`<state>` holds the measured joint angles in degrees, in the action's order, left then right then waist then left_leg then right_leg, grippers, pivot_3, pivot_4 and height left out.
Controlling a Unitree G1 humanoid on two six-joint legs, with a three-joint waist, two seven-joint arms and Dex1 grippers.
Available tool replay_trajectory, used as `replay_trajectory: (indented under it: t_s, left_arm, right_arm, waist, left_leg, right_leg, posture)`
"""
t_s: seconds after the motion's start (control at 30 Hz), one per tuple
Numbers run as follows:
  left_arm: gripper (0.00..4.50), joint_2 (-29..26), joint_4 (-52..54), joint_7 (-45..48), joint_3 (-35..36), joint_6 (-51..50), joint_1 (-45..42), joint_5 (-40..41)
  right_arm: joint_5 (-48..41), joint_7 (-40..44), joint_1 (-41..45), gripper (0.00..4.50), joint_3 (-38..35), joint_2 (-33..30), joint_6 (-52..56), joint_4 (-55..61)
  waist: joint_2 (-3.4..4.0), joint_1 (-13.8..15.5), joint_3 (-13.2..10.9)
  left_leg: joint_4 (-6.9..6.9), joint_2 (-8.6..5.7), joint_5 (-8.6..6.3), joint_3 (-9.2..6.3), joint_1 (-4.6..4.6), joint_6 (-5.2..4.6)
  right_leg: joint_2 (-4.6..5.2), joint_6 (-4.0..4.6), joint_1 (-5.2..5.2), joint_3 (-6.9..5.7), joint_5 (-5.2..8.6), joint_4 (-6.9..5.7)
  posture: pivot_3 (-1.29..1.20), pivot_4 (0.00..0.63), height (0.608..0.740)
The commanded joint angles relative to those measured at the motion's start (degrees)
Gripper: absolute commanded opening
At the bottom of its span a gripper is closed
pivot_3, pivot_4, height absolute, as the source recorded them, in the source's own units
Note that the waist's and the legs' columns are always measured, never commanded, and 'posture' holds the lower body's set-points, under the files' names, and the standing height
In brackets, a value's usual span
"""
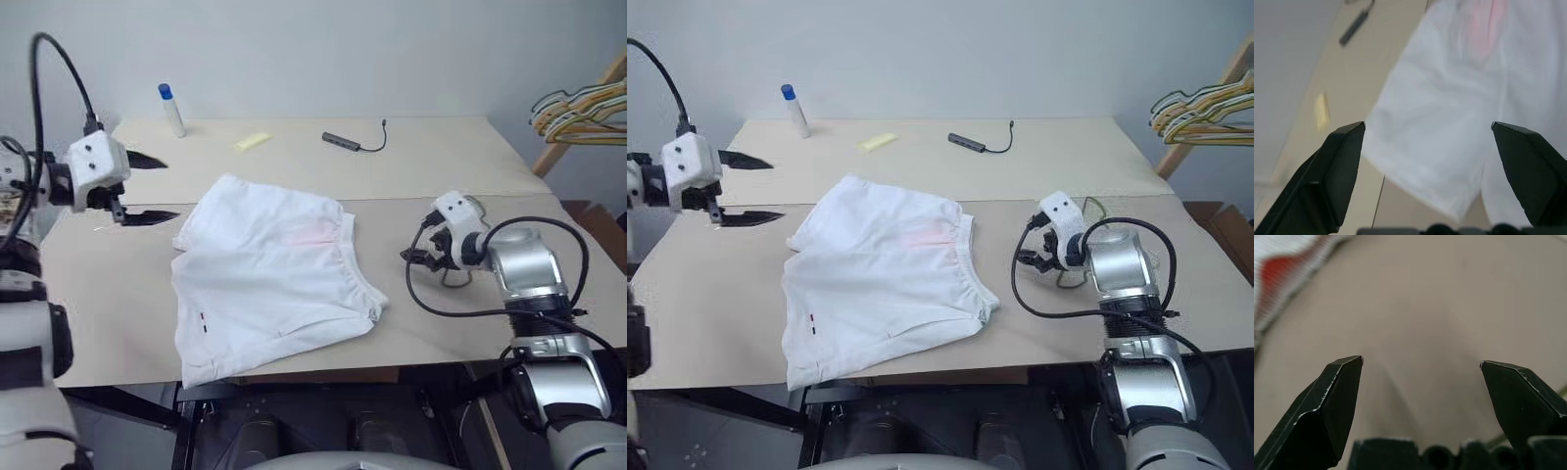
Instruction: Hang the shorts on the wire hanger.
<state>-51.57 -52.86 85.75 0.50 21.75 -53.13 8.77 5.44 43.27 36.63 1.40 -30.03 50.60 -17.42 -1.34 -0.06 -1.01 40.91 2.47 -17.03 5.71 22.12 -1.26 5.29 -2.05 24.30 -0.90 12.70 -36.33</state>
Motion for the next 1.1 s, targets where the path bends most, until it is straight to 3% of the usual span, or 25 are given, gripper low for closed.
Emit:
replay_trajectory:
  t_s: [0.03, 0.17, 0.3, 0.53, 0.7, 1.1]
  left_arm:
    - [4.5, 1.3, 15.6, 2.7, 4.8, -11.2, 6.0, 10.8]
    - [4.5, 1.8, 31.8, 0.7, 7.2, -20.5, 15.5, 16.9]
    - [4.5, 2.3, 41.5, -2.1, 8.0, -24.8, 22.1, 19.3]
    - [4.5, 2.0, 50.5, -5.5, 9.3, -29.7, 26.6, 21.9]
    - [4.5, 3.5, 55.3, -7.9, 10.1, -32.5, 28.8, 24.2]
    - [4.5, 10.9, 68.5, -18.3, 8.6, -39.3, 35.1, 28.4]
  right_arm:
    - [-1.6, -5.5, 1.2, 4.45, -3.9, 0.4, -3.0, -4.3]
    - [-5.3, -5.5, 0.6, 4.45, -6.6, 0.0, 0.2, -6.0]
    - [-4.3, -5.4, -3.5, 4.45, -3.8, -3.1, -1.0, -5.1]
    - [-5.7, -3.3, -8.2, 4.45, -3.0, -8.9, -0.6, 0.9]
    - [-12.6, -3.6, -5.1, 4.45, -9.5, -7.4, 3.5, 3.2]
    - [-11.2, -19.1, 7.4, 4.45, -11.4, 0.4, -7.4, -24.4]
  waist:
    - [0.0, -0.8, 0.0]
    - [0.0, -2.3, 0.0]
    - [0.02, -2.5, 0.0]
    - [0.02, -1.2, 0.0]
    - [0.09, -1.0, 0.0]
    - [0.12, -0.8, 0.0]
  left_leg:
    - [-0.02, 0.0, 0.01, -0.01, 0.0, 0.01]
    - [-0.05, 0.01, 0.02, -0.09, -0.03, 0.03]
    - [-0.09, 0.0, -0.17, -0.24, -0.19, -0.29]
    - [-0.08, -0.01, -0.19, -0.25, -0.39, -0.34]
    - [-0.13, 0.01, -0.18, -0.19, -0.42, -0.31]
    - [-0.21, -0.04, -0.13, -0.13, -0.52, -0.22]
  right_leg:
    - [-0.01, 0.0, 0.0, 0.03, 0.0, -0.04]
    - [-0.03, -0.01, 0.01, 0.14, -0.01, -0.05]
    - [-0.03, -0.01, -0.12, 0.19, 0.0, 0.15]
    - [-0.02, -0.01, -0.29, 0.16, 0.0, 0.19]
    - [-0.08, 0.01, -0.24, 0.19, 0.0, 0.16]
    - [-0.05, 0.03, -0.33, 0.24, 0.0, 0.2]
  posture:
    - [0.04, 0.0, 0.74]
    - [0.03, 0.0, 0.74]
    - [0.03, 0.0, 0.74]
    - [0.04, 0.0, 0.74]
    - [0.04, 0.0, 0.74]
    - [0.06, 0.0, 0.74]
